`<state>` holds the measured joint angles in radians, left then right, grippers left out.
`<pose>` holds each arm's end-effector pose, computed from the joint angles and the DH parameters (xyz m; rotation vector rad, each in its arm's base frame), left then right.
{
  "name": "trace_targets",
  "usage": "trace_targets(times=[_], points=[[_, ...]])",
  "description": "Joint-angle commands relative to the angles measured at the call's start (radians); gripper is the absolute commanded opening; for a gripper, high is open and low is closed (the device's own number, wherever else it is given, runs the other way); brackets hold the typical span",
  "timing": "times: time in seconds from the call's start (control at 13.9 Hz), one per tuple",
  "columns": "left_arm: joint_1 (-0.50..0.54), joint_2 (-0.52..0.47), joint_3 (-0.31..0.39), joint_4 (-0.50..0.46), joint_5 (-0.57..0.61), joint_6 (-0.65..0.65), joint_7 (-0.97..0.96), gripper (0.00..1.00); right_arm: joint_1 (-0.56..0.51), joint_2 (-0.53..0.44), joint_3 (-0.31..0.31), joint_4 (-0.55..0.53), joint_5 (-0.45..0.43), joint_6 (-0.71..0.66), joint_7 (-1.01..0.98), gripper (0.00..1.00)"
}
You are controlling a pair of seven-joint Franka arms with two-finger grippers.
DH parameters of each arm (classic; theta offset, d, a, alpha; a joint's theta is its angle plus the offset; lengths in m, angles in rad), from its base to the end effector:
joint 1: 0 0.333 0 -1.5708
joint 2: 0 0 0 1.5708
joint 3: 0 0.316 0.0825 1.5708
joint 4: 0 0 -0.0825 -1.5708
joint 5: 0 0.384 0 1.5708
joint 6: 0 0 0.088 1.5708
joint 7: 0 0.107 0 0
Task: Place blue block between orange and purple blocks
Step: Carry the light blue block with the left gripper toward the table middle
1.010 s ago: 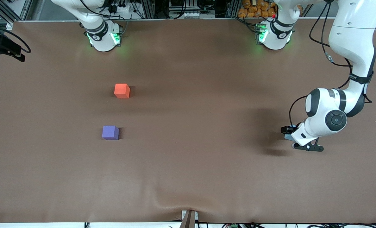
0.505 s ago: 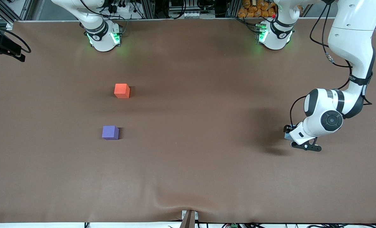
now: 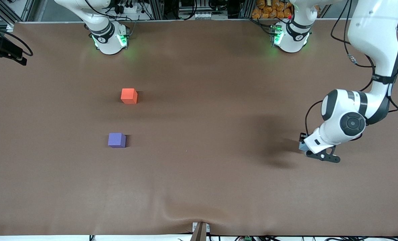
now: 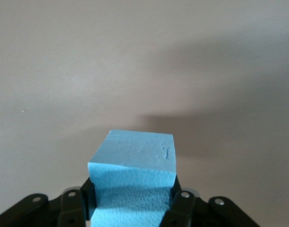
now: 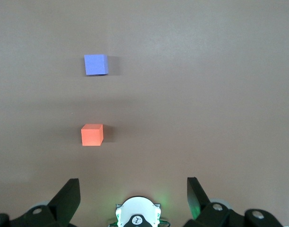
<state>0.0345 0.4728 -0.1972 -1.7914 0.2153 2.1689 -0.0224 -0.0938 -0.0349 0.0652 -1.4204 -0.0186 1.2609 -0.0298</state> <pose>0.6379 -0.0868 0.2851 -3.0257 0.3830 0.1130 0.5074 -0.0161 0.6864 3.1188 -0.0055 -0.1955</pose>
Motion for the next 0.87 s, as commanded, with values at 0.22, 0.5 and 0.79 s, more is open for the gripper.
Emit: trace_targets(times=[0.22,0.5,0.79], points=[[-0.14,0.007,-0.171,0.122,0.009,-0.138,-0.347,0.0,-0.021,0.007,0.015,0.018,0.017,-0.015,0.013,1.0],[-0.399,0.133,-0.163,0.231,0.015,-0.138,-0.637,0.0,-0.023,0.007,0.015,0.018,0.017,-0.015,0.013,1.0],[-0.606,0.268,-0.148,0.358,0.019,-0.126,-0.859,0.0,-0.023,0.007,0.015,0.018,0.019,-0.015,0.013,1.0]])
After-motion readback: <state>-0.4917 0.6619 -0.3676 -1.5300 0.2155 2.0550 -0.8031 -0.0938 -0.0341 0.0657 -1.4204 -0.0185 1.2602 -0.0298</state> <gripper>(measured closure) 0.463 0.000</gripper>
